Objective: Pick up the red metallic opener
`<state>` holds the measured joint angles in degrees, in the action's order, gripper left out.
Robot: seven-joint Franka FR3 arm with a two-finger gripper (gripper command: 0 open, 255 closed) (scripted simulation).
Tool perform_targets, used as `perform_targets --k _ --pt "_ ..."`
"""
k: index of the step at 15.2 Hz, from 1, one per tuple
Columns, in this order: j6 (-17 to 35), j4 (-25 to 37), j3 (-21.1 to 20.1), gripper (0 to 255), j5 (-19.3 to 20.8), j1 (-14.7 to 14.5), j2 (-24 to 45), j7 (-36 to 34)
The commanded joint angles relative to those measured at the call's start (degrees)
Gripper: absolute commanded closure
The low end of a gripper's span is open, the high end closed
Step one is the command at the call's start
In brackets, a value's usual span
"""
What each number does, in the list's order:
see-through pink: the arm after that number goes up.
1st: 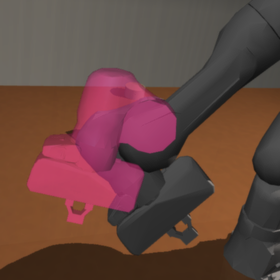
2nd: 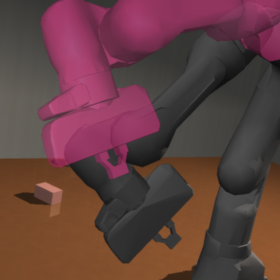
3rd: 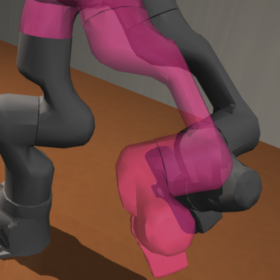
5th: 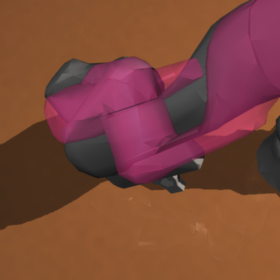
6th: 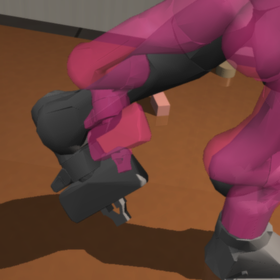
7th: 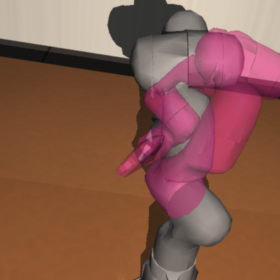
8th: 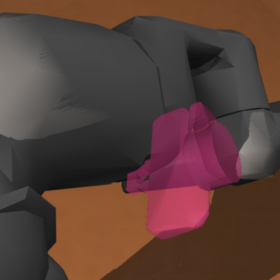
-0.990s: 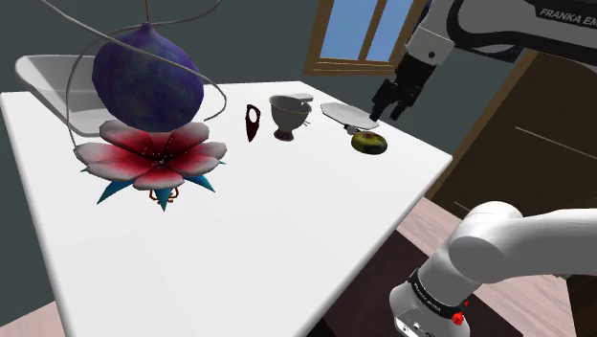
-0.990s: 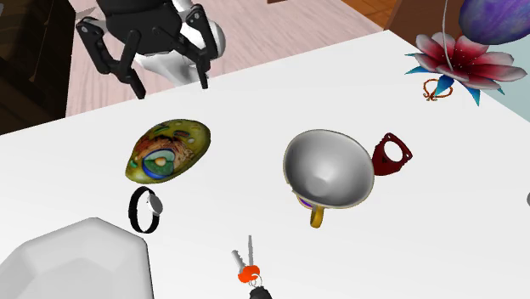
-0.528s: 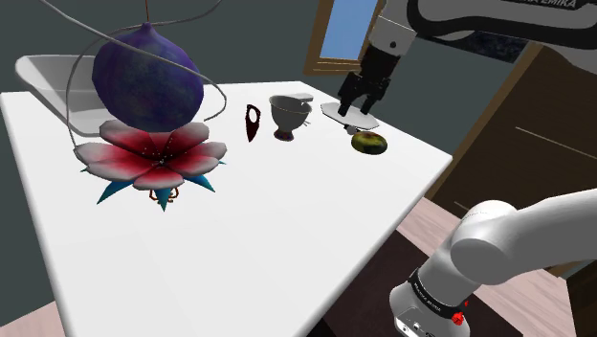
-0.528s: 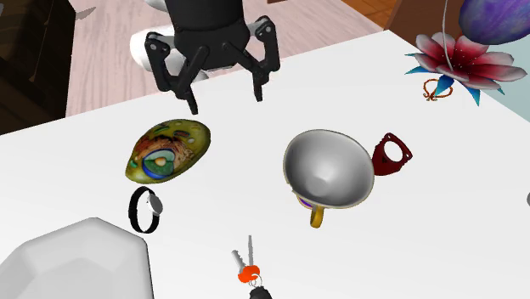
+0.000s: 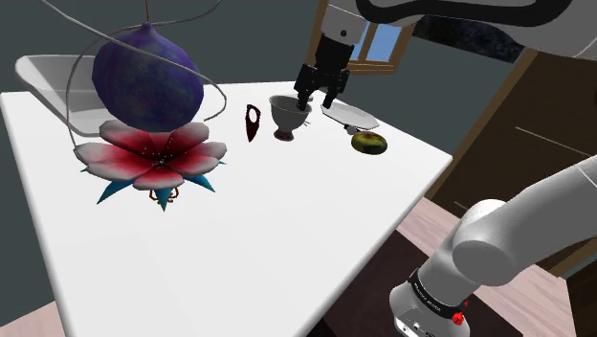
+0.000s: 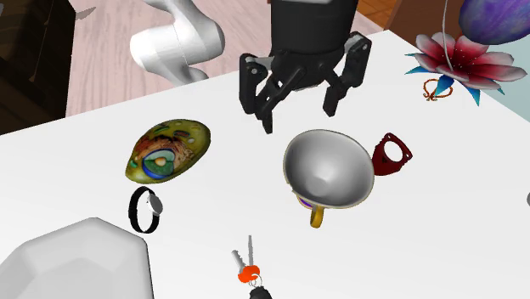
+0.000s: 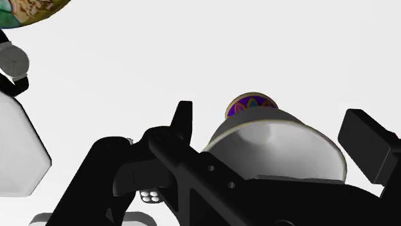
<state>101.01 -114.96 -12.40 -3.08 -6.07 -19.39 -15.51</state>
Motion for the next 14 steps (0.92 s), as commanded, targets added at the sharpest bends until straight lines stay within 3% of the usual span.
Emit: perform_targets --k 1,10,14 --pt "-0.5 4.0 -1.5 0 0.4 -0.5 3.9 -1.4" --pt "-4.2 24.6 -7.9 0 5.5 -4.5 23.5 -8.8" --pt "-2.0 22.9 -8.0 0 5.7 -4.8 24.0 -9.0"
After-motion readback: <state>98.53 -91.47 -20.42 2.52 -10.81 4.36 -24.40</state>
